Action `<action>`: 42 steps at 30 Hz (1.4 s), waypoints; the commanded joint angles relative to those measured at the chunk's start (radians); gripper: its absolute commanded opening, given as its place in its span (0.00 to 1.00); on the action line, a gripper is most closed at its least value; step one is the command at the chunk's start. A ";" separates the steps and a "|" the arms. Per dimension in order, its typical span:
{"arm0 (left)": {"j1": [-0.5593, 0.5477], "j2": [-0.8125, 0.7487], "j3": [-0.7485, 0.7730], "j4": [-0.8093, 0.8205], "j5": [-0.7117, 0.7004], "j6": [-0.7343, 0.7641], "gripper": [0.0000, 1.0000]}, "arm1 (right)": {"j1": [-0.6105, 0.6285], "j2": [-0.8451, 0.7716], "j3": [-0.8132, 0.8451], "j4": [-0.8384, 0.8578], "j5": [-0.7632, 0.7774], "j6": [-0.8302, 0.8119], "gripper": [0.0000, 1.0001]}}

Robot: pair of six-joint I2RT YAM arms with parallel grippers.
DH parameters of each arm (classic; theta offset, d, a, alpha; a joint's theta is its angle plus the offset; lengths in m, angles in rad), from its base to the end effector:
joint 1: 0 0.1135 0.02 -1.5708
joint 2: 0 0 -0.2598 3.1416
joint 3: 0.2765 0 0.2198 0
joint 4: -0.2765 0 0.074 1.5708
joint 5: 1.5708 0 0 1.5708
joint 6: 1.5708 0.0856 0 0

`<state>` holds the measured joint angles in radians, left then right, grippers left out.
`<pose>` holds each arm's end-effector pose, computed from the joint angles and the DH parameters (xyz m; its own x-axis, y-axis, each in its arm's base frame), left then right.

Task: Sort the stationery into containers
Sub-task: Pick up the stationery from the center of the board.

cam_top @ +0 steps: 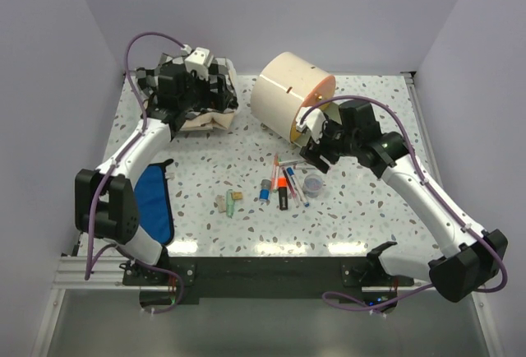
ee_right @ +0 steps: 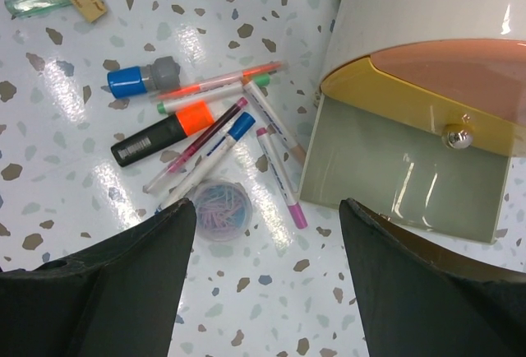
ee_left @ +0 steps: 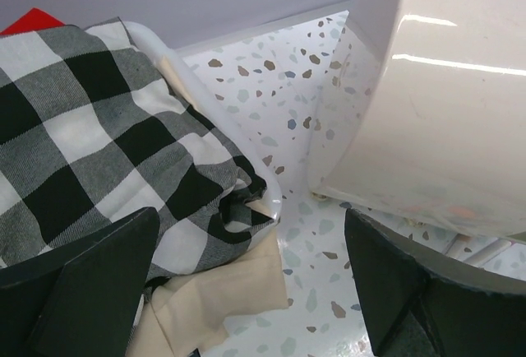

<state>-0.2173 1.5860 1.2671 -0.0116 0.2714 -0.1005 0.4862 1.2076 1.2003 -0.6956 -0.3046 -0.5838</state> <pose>0.3774 -0.1068 0.3132 -0.3610 -0.0193 -0.9324 0.4212 0.8886 -0.1815 0.2164 0.1434 0.3142 -0.1197 -0.6580 -0.7435 -0.8557 0.4480 -0.2588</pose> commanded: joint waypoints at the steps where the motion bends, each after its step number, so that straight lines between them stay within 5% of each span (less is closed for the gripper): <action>1: -0.007 0.017 0.063 0.079 0.006 -0.008 1.00 | 0.003 0.021 0.039 0.025 0.007 -0.001 0.75; 25: -0.040 0.060 0.115 0.084 -0.001 0.018 1.00 | 0.003 0.020 0.024 0.039 -0.004 -0.014 0.77; 37: 0.030 -0.110 0.006 0.013 -0.029 0.153 1.00 | 0.035 0.268 0.287 -0.120 -0.110 -0.339 0.78; 42: 0.176 -0.159 -0.002 -0.086 0.000 0.116 1.00 | 0.090 0.459 0.458 -0.195 -0.140 -0.579 0.65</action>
<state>-0.1436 1.4803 1.2713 -0.0406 0.2649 0.0162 0.5323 1.5490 1.5127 -0.8043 -0.3939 -0.9352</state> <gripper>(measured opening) 0.997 0.724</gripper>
